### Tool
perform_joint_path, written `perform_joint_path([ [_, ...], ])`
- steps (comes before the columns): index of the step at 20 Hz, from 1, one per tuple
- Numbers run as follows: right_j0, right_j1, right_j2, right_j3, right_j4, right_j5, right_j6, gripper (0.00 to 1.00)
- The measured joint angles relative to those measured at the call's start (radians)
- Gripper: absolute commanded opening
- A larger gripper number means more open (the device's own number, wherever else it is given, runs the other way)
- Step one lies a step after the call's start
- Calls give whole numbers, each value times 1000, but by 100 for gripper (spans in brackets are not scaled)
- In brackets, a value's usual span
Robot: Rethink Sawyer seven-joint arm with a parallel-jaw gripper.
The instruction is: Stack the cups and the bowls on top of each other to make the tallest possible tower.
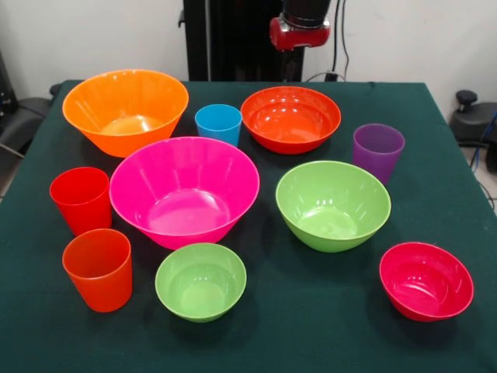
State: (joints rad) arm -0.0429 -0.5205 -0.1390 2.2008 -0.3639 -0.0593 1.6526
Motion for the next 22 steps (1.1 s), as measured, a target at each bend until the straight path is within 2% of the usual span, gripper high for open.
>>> perform_joint_path([
  [9, -53, -47, 28, 0, -13, 0, 0, 0],
  [17, -73, -88, 47, 0, -13, -2, 0, 0],
  [22, -59, -106, 43, -1, -13, -79, 0, 0],
])
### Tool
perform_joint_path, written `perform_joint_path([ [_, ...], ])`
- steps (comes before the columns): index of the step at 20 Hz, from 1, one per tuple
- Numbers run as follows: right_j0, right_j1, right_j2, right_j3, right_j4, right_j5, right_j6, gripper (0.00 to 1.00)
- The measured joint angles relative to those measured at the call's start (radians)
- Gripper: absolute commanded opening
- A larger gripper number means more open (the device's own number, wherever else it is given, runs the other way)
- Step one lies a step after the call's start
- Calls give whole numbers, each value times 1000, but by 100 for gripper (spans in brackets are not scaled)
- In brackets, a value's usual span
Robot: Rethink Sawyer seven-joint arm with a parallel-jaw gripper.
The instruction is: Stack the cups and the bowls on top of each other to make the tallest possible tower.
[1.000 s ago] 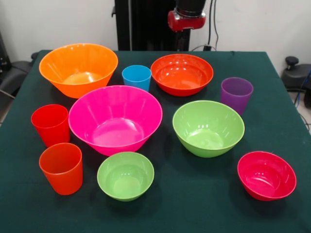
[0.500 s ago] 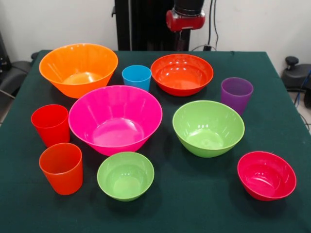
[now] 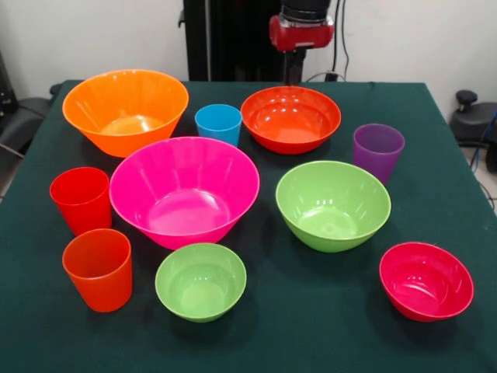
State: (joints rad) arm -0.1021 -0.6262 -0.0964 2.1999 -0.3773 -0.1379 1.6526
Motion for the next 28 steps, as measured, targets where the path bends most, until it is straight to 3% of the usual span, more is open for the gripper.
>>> perform_joint_path([
  [5, 25, 0, -13, -1, 0, -125, 0, 0],
  [8, 48, 1, -22, -2, 0, -255, 0, 0],
  [13, 95, 6, -54, -22, -1, -293, 0, 0],
  [19, 115, 3, -42, -78, -98, -110, 0, 0],
  [26, 37, 0, 65, -97, -320, 133, 0, 0],
  [28, 31, 0, 70, -97, -332, 145, 0, 0],
])
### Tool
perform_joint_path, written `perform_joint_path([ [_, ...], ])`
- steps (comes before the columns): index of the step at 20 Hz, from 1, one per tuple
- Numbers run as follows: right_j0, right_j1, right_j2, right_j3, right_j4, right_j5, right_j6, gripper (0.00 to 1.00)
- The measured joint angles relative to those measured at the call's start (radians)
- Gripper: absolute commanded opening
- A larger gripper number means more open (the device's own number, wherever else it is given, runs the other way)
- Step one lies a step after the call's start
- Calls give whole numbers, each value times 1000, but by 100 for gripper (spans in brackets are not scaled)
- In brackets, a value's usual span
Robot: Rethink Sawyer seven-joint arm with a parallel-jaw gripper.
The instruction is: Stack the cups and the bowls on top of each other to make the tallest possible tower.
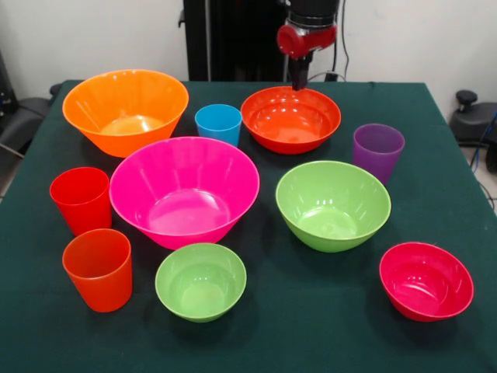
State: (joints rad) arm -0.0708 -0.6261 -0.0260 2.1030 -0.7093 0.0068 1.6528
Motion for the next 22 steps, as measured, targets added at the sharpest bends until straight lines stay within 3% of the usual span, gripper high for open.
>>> perform_joint_path([
  [3, 5, -3, -12, 0, 13, -10, 1, 0],
  [10, -1, -38, -25, 1, 115, -80, 33, 0],
  [22, -15, -58, -41, 1, 161, -108, 92, 0],
])
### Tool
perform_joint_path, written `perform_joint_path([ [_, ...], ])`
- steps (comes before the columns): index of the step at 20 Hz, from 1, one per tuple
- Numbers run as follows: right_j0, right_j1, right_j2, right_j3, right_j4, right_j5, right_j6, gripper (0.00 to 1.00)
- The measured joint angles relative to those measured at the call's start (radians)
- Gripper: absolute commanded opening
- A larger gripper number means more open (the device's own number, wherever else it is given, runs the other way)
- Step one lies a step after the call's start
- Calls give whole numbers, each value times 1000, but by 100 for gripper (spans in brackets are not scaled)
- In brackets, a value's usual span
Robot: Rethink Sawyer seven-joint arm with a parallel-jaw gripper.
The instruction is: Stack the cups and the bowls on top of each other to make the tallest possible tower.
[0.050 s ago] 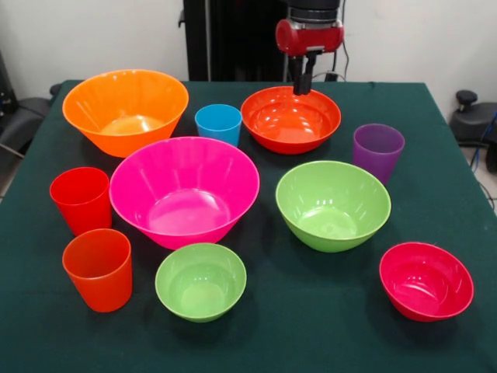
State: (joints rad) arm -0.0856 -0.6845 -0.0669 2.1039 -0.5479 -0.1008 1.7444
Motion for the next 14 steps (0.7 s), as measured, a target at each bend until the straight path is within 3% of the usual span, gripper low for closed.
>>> perform_joint_path([
  [14, 0, -8, -5, 0, 2, 0, 1, 0],
])
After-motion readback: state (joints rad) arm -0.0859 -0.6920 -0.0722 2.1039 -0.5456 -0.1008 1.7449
